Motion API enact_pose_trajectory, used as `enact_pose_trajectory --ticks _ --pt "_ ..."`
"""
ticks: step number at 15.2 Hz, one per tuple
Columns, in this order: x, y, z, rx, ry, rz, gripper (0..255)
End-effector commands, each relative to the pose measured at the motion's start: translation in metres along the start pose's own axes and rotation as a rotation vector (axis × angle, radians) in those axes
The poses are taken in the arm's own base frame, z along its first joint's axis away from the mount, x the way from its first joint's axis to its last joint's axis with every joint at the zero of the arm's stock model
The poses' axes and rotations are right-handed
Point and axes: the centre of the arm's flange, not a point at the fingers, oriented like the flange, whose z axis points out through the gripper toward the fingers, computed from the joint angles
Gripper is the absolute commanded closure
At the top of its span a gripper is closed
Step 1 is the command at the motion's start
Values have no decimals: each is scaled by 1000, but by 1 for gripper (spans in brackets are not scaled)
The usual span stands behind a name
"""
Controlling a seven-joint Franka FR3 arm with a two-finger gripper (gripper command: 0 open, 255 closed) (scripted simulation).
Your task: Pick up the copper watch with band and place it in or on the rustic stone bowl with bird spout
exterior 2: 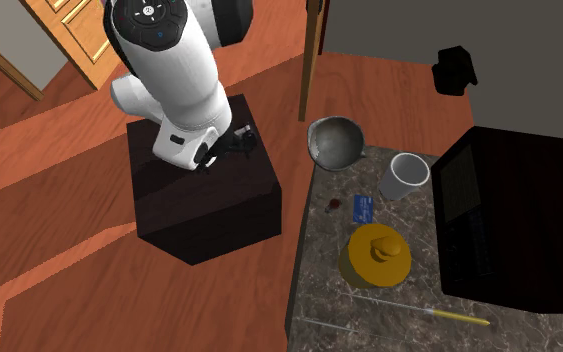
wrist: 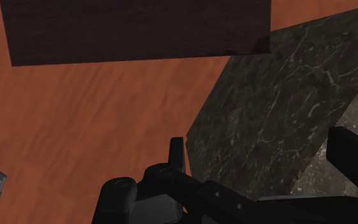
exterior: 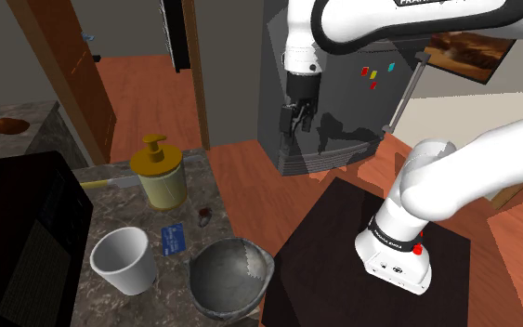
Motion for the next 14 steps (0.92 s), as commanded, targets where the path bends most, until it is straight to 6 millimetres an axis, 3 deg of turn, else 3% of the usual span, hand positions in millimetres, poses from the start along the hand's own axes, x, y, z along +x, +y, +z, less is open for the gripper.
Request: enact_pose_trajectory --ticks 1,14 --pt "12 -23 15 -3 10 8 0" --pt "77 -157 101 -35 67 52 0"
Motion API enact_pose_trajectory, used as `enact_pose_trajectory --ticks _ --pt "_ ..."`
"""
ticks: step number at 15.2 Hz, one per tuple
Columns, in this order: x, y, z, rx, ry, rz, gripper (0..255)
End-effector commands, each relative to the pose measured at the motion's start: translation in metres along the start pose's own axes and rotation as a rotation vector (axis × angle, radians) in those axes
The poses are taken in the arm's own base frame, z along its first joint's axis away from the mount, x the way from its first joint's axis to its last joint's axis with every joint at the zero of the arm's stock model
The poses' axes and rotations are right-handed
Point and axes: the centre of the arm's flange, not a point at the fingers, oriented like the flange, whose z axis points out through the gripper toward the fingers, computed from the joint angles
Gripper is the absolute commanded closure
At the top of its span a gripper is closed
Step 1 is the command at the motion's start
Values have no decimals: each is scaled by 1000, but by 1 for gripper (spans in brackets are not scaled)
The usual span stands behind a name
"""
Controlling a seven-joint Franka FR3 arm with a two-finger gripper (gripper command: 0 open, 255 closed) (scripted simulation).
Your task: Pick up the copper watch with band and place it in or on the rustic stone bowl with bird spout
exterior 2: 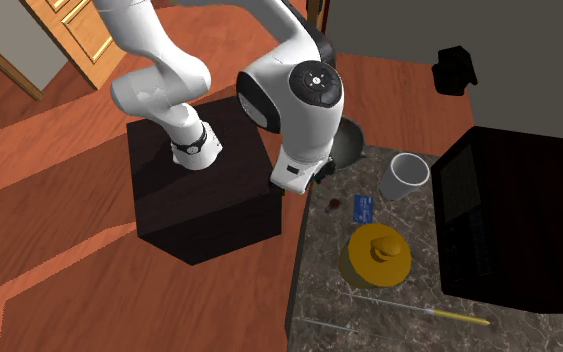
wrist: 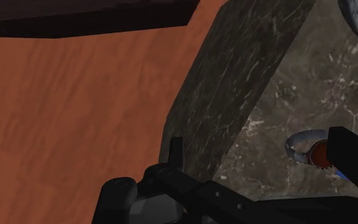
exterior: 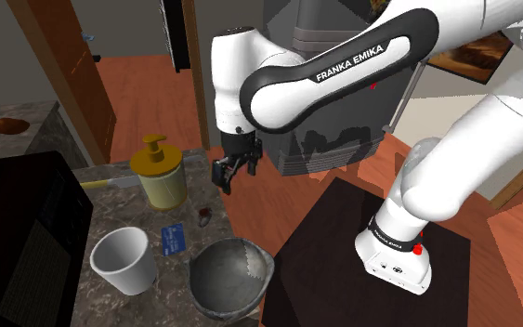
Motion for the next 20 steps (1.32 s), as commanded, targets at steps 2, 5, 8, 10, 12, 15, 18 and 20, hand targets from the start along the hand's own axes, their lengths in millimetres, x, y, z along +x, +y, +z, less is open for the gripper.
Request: enact_pose_trajectory --ticks 2,5,8,10,12,15,18,20 --pt "14 -30 19 -6 14 12 0" --pt "28 -62 39 -13 28 22 0" --pt "41 -90 58 -20 40 31 0" --pt "42 -90 68 -20 40 31 0" --pt "42 -90 79 -20 40 31 0" --pt "43 -89 94 -20 40 31 0" --pt "43 -89 97 -20 40 31 0" --pt "43 -89 97 -20 40 31 0"
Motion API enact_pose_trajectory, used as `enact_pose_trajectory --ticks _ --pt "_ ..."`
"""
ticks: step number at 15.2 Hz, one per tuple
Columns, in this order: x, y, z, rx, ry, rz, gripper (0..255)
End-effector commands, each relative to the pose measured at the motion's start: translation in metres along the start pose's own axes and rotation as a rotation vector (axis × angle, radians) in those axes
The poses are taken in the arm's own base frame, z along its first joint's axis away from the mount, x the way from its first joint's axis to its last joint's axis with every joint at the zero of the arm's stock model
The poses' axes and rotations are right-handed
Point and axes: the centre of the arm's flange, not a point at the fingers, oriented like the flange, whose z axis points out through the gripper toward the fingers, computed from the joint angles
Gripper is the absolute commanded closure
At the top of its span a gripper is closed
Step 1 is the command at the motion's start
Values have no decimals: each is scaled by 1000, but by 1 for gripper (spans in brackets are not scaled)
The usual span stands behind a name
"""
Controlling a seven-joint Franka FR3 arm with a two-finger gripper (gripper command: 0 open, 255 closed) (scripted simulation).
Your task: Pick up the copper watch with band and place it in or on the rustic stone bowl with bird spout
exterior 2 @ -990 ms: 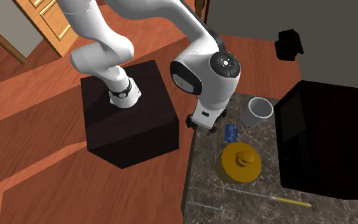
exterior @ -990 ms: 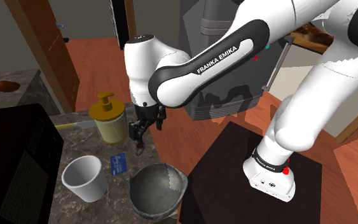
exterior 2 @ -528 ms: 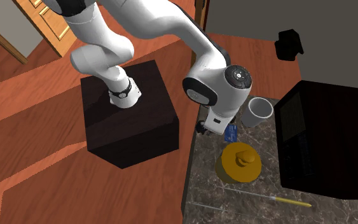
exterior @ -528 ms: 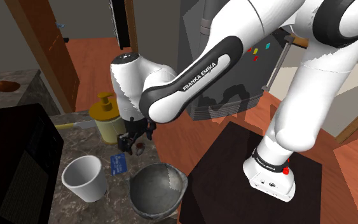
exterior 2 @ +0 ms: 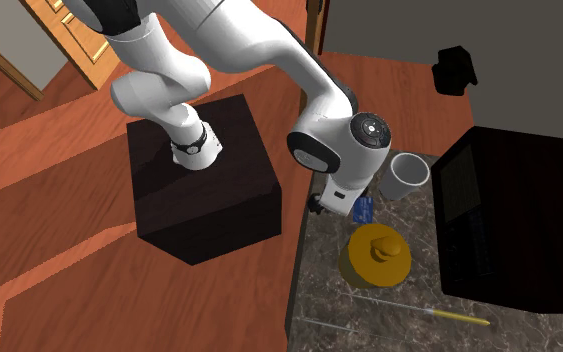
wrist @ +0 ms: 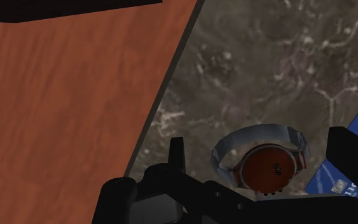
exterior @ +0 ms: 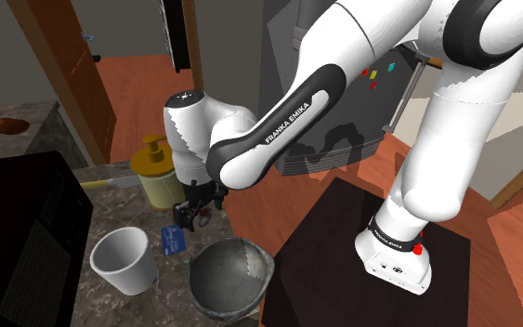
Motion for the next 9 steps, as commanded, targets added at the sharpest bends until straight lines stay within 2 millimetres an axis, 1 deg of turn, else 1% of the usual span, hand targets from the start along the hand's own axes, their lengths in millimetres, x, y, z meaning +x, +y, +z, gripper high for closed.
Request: enact_pose_trajectory --ticks 1,3,4,9 --pt "0 0 0 0 0 0 0" --pt "0 0 0 0 0 0 0" --pt "0 0 0 0 0 0 255" --pt "0 0 0 0 0 0 255"
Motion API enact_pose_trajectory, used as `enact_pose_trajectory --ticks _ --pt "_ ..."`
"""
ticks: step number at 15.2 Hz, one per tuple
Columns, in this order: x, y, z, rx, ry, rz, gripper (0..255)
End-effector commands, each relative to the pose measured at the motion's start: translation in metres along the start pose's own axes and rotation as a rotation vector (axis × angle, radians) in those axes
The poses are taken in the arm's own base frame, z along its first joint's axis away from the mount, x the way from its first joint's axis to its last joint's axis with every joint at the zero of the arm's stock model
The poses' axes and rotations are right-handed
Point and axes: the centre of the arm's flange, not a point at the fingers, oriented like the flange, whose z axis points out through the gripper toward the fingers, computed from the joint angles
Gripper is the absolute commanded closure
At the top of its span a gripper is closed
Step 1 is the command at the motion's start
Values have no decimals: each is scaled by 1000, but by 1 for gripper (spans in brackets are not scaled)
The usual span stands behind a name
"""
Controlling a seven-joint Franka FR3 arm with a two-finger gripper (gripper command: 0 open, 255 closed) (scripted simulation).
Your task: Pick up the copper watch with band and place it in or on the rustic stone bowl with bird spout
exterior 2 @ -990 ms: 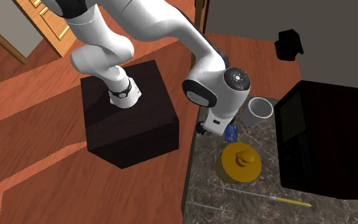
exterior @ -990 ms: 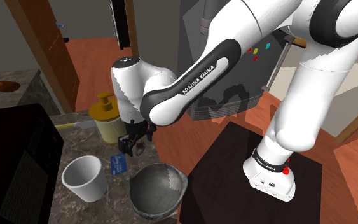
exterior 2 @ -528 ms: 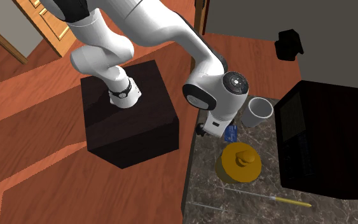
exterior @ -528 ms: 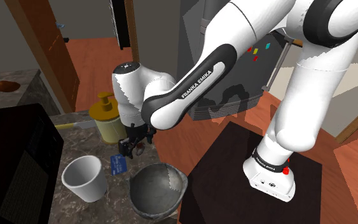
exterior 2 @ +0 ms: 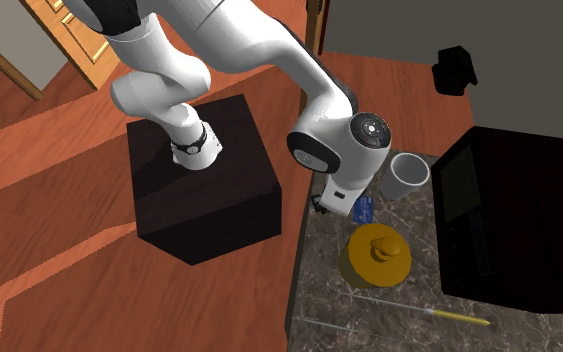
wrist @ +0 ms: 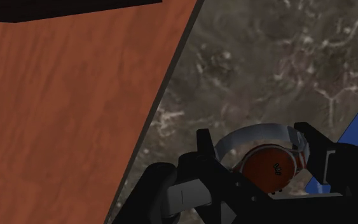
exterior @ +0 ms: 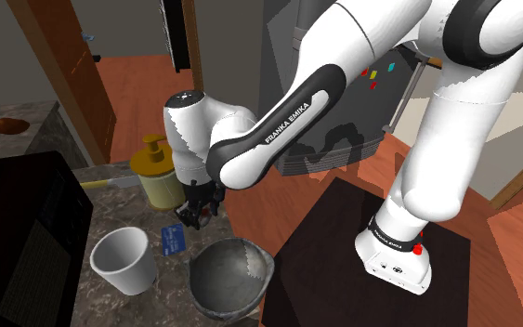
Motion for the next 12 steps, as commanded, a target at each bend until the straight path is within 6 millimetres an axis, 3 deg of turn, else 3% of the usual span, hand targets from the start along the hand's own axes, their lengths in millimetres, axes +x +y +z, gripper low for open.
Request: enact_pose_trajectory --ticks 1,4,12 --pt "0 0 0 0 0 0 255" --pt "0 0 0 0 0 0 255" --pt "0 0 -42 0 0 0 255"
